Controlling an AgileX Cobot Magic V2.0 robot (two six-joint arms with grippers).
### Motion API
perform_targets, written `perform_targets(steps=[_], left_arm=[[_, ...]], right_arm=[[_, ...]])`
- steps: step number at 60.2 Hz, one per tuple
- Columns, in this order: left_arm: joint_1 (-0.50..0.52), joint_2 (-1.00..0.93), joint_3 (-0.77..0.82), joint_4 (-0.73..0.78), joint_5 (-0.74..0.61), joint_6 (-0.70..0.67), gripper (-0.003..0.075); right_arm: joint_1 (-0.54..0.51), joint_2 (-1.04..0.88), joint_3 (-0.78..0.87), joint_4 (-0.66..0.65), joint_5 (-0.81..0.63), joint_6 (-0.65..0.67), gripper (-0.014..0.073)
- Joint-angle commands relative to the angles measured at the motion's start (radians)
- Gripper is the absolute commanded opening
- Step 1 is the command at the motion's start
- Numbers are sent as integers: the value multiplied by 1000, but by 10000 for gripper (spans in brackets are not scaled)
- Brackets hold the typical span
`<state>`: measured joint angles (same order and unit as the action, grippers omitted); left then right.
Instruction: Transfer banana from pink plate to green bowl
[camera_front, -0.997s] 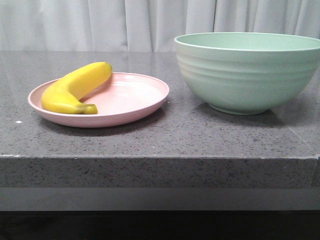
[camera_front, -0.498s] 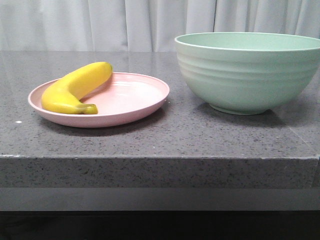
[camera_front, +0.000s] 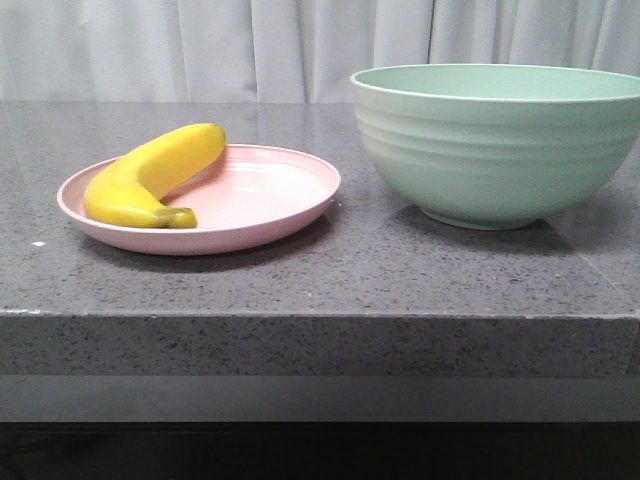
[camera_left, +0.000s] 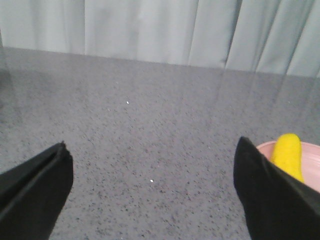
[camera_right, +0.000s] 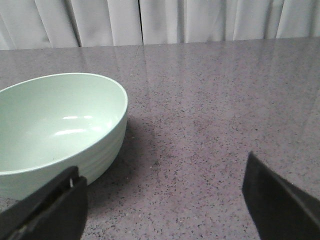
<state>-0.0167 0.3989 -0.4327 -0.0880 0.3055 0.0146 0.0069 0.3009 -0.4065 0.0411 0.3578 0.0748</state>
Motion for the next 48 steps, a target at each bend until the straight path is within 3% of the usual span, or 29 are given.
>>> perform_targets(steps=[1,26,48], left_arm=[[-47,84,-97,-15,18,27,616],[-358,653,-511,-48,311,44,616],[-407,1000,-741,-119,401,44,615]], right_arm=[[-5,15,-35,-9,-97,-5,641],[-5,15,-35,-8,-107,-4,641],[-5,15,-35,-8,-99,-4,641]])
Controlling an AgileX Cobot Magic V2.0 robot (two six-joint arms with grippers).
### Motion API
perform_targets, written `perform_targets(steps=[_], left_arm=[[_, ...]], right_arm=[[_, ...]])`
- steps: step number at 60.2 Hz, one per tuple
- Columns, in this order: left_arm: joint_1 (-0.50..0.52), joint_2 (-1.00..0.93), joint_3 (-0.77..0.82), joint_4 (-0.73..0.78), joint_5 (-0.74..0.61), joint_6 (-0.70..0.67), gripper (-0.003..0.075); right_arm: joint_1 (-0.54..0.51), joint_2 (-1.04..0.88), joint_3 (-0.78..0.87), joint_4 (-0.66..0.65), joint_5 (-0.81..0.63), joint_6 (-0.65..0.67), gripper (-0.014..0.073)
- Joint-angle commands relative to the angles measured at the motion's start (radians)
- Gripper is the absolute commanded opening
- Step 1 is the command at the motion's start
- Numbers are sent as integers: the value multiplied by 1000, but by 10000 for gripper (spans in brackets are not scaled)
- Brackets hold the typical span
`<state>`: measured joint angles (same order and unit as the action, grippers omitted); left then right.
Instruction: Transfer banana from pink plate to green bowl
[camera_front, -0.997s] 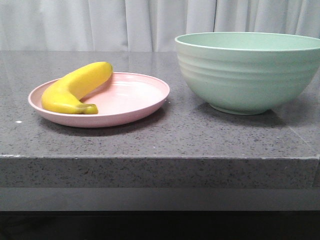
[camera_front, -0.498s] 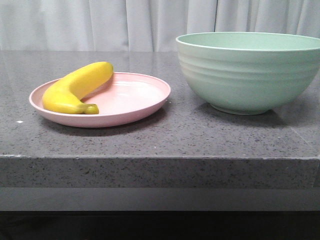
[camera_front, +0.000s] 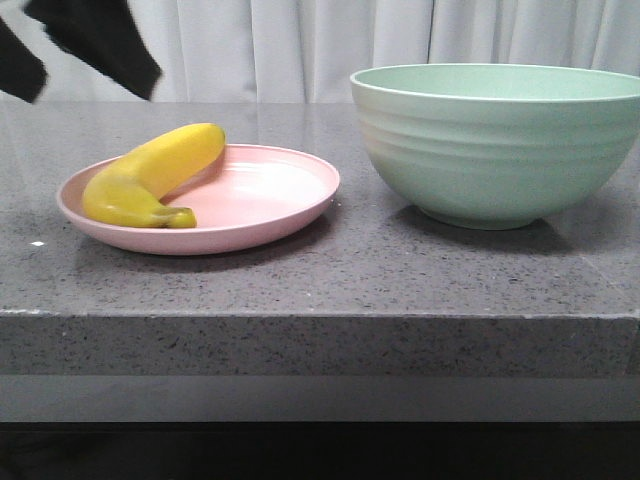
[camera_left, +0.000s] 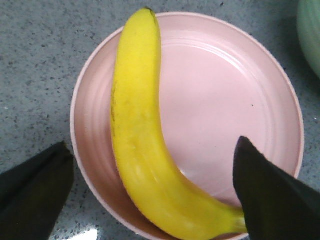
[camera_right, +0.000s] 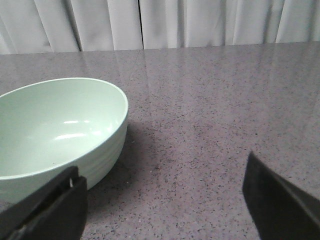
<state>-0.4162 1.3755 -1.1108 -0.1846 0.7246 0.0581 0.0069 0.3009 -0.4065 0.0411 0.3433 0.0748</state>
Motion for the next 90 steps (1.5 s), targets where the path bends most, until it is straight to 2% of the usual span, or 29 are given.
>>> perform_targets(steps=[1,14,35,39,52,57,74,83,90], left_arm=[[-7,37,-68,-22,-15,1,615],[-7,135,-96,-33,-1,1,615],[-14,188,-96,-58,-1,5,608],[-14,192,-96,-58,-3,5,580],[-14,198,-96,-58,-5,5,400],[-14,198,-96,-58,-15,5,356],[-14,198,-98,-58,-114,5,191],[-14,183,-155,-58,-94,5,132],[-28,143,-218,-58,-55,5,129]], right_arm=[[-5,15,-35,-8,-84,-4,641],[-5,15,-35,-8,-84,-4,641],[-5,15,-35,-8,-84,-4,641],[-5,15,-35,-8,-84,-4,641],[-5,15,-35,-8,-84,-4,641],[-5,15,-35,-8,-84,-4,641],[-5,15,-35,-8,-81,-4,641],[-5,15,-35,-4,-80,-4,641],[-5,15,-35,38,-65,-4,641]])
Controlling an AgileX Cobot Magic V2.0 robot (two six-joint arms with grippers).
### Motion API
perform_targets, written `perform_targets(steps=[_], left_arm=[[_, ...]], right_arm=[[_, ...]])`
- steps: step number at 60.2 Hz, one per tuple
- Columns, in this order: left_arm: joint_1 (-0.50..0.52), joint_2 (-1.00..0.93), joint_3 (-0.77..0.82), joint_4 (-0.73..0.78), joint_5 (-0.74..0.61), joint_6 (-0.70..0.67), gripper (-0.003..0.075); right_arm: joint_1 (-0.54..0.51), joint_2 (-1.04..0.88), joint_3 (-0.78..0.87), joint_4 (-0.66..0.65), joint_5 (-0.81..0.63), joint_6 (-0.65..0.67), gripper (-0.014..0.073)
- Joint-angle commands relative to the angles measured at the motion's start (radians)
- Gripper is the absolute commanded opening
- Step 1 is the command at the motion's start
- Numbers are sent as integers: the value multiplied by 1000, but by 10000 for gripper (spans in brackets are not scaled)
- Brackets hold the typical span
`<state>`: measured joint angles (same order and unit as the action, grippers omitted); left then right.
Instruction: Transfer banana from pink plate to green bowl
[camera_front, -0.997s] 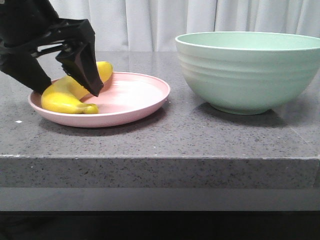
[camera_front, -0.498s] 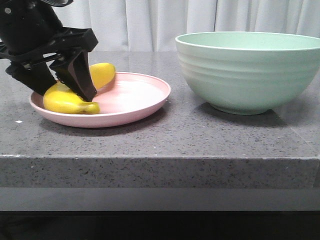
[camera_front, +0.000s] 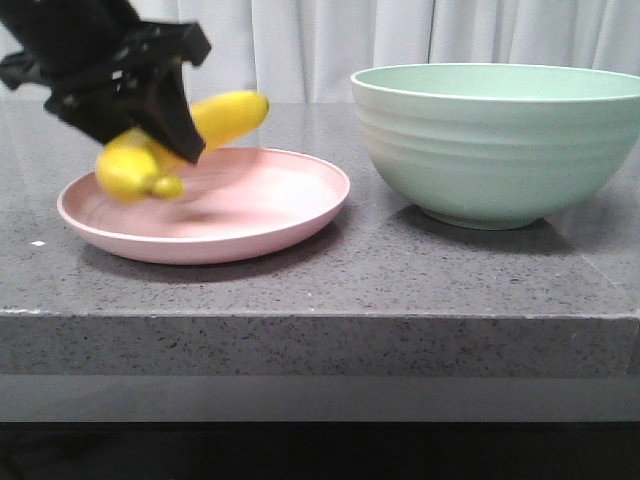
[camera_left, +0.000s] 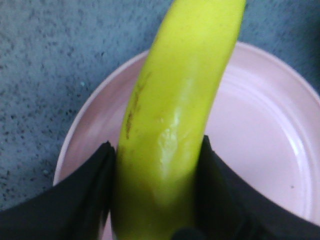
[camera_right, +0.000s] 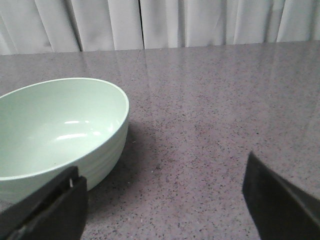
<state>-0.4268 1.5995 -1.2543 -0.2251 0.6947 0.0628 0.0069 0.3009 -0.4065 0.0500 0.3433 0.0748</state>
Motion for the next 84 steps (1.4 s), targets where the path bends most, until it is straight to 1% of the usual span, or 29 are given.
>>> perform_targets(steps=[1,7,15,21,29,38,43,48,62,67,73,84], left_arm=[[-24,-89,-81,-18,-22,0,129],[-66,-139,-104,-18,-18,0,129],[-144,-197,-104,-18,-6,0,129],[-218,-224,-104,-18,19,0,129],[-303,-230,-104,-18,47,2,129],[-357,-230,-104,-18,50,2,129],[-371,-230,-104,-18,50,2,129],[-375,-230,-104,-18,50,2,129],[-375,-230,-104,-18,50,2,129],[-375,-230,-104,-18,50,2,129],[-375,-230,-104,-18,50,2,129],[-375,-230,-104,-18,50,2,130]], right_arm=[[-5,15,-35,46,-60,-4,641],[-5,23,-42,144,-39,-4,641],[8,79,-66,349,-28,-5,641],[48,144,-100,484,-21,-26,641],[151,253,-158,679,-20,-137,641],[276,368,-211,912,-48,-297,641],[338,436,-238,1052,-64,-395,641],[376,491,-261,1153,-66,-483,641],[394,643,-343,1419,-18,-712,641],[394,697,-374,1487,1,-781,641],[394,765,-406,1567,46,-835,641],[394,863,-449,1649,175,-903,641]])
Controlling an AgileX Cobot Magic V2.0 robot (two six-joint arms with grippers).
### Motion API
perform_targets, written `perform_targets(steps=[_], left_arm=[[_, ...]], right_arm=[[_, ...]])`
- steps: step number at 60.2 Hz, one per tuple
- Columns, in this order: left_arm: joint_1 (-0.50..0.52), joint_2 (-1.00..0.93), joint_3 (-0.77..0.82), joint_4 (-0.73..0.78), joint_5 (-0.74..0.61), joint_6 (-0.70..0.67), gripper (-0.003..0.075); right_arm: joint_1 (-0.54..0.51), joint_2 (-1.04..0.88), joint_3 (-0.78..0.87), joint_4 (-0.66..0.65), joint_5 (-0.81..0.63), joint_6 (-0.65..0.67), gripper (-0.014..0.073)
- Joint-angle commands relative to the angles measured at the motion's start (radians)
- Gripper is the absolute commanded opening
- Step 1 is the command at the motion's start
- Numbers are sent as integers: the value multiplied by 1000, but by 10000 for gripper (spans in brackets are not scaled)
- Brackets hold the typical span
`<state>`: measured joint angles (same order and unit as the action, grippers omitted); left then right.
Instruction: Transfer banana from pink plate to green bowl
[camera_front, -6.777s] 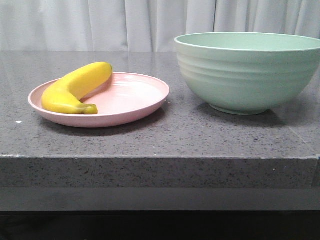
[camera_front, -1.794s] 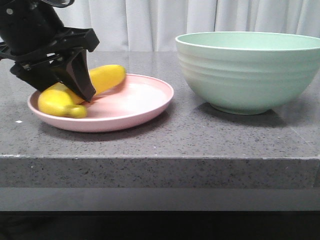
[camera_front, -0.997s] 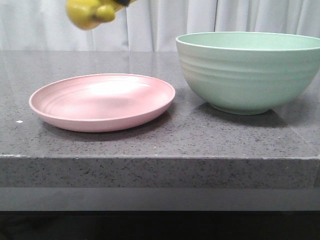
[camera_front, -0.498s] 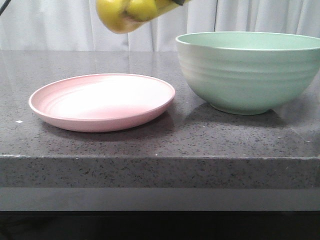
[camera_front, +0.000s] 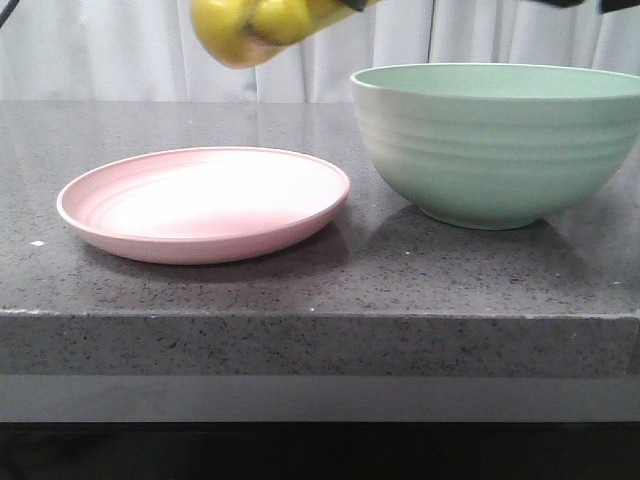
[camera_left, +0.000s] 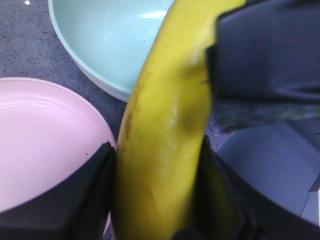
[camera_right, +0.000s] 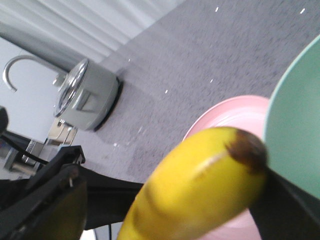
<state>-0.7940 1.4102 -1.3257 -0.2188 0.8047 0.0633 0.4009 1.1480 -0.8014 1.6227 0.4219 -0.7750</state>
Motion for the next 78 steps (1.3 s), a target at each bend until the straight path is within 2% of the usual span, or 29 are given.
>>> perform_targets(steps=[1,8,17,23,28,38,43,51,61,72,78], left_arm=[[-8,-41,-33,-24,-60,1,130],[-8,-41,-33,-24,-60,1,130],[-8,-41,-33,-22,-60,1,137],[-8,-41,-33,-22,-60,1,191],[-8,-41,-33,-22,-60,1,270],[-8,-41,-33,-22,-60,1,434],[-8,-41,-33,-22,-60,1,464],[-8,-41,-33,-22,-60,1,466],[-8,-41,-33,-22,-60,1,465],[-8,-41,-33,-22,-62,1,465],[-8,-41,-33,-22,-62,1,465]], right_arm=[[0,22,-58,82,108,-56,641],[0,59,-77,102,164,-60,601],[0,64,-82,104,169,-60,363],[0,64,-83,104,166,-60,220],[0,64,-83,104,149,-60,166],[-21,64,-85,97,96,-89,160],[-65,64,-90,93,83,-136,160],[-188,64,-142,55,84,-206,160],[-323,64,-253,-58,102,-313,160],[-339,96,-332,-246,75,-443,161],[-335,148,-340,-300,95,-472,162]])
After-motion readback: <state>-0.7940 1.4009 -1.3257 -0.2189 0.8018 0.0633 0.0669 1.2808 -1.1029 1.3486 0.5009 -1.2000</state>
